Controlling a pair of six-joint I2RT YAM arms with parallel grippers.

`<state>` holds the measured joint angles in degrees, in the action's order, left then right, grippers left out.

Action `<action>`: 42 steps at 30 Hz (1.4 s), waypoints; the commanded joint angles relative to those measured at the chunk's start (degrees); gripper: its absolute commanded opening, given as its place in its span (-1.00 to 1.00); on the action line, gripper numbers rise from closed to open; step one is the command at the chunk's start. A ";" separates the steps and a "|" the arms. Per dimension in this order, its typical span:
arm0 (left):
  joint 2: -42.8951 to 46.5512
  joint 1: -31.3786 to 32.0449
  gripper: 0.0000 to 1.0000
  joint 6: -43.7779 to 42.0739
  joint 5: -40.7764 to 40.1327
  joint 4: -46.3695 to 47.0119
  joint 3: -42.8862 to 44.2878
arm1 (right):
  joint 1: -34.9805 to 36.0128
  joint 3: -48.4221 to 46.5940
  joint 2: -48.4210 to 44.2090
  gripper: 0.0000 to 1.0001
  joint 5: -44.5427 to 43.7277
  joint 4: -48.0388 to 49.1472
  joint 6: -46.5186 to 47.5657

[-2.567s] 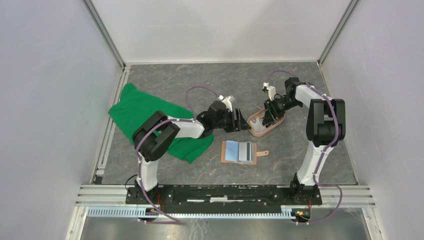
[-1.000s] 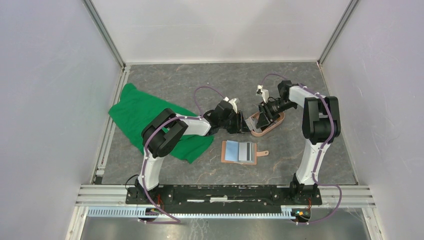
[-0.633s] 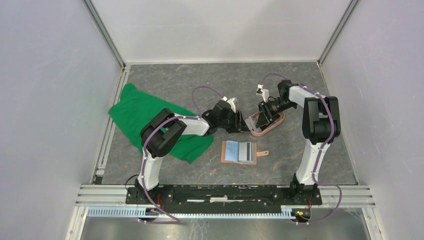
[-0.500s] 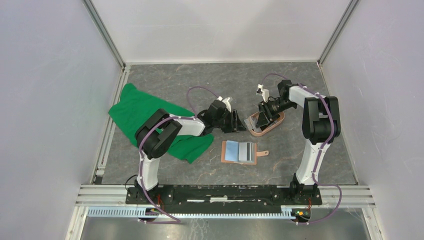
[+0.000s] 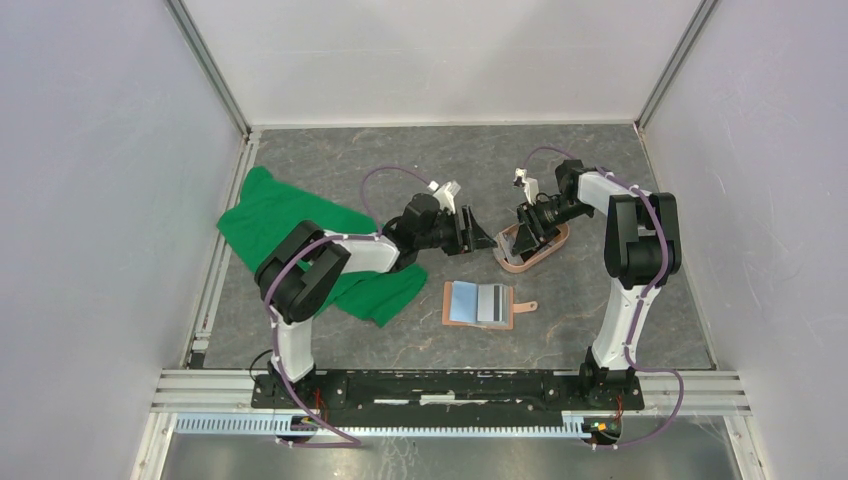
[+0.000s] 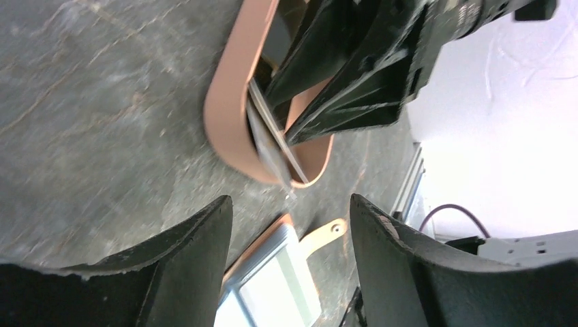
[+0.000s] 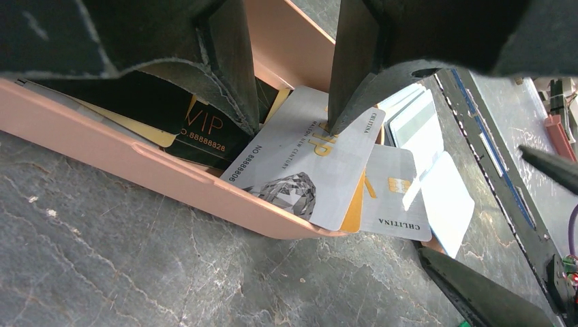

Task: Put the credit cards into the card holder
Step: Pick up the credit card from the storage box.

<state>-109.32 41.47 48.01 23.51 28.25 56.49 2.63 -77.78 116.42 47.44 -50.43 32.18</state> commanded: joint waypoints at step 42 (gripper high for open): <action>-0.32 -0.16 -0.96 -15.47 -1.38 -11.68 18.90 | -8.37 -0.83 -15.75 0.10 8.83 -1.75 16.88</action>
<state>-117.05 41.36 43.05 24.36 18.00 73.78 -6.00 -79.22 106.10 49.06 -50.57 40.80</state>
